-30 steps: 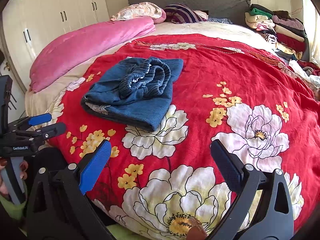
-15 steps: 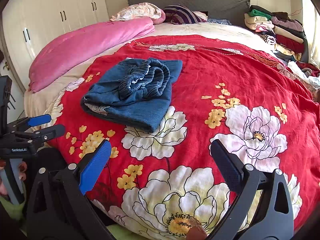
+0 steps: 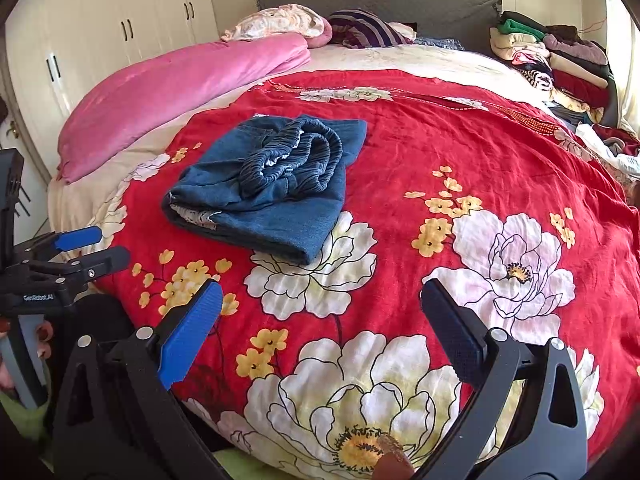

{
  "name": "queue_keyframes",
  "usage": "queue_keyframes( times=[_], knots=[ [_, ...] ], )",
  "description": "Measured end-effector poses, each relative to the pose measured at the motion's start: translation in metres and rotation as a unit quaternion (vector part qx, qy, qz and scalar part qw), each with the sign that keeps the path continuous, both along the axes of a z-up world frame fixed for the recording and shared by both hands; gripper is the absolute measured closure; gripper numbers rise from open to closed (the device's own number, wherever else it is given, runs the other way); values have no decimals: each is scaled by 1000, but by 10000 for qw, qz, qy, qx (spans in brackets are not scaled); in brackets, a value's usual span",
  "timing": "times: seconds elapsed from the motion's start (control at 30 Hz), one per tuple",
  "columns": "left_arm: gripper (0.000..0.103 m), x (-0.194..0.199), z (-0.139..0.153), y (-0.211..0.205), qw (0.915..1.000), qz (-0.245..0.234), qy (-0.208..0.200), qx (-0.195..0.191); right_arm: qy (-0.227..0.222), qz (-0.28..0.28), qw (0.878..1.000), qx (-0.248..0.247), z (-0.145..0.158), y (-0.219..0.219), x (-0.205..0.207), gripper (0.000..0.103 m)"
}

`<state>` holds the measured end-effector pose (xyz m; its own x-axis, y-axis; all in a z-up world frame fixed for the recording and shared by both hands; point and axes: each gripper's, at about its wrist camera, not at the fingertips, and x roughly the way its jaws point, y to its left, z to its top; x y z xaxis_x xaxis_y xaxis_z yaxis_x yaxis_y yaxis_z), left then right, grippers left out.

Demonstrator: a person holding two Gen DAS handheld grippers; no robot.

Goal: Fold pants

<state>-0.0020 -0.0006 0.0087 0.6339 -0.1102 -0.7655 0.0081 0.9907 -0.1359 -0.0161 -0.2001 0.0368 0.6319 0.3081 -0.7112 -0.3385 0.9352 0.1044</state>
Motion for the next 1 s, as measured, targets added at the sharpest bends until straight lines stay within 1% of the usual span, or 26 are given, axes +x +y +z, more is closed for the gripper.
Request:
queue_keyframes(
  times=[0.3,0.6,0.8,1.0],
  knots=[
    [4,0,-1,2,10000,-6,27,19,10,-35,10000,-3,-1,0,0,9],
    [4,2,-3,0,9999,20,98,120,7,-44,10000,4,-2,-1,0,9],
    [4,4,-7,-1,9992,87,215,340,7,-79,10000,22,-2,-4,1,9],
    [4,7,-6,5,9994,158,146,278,34,-223,9997,16,-3,-14,8,9]
  ],
)
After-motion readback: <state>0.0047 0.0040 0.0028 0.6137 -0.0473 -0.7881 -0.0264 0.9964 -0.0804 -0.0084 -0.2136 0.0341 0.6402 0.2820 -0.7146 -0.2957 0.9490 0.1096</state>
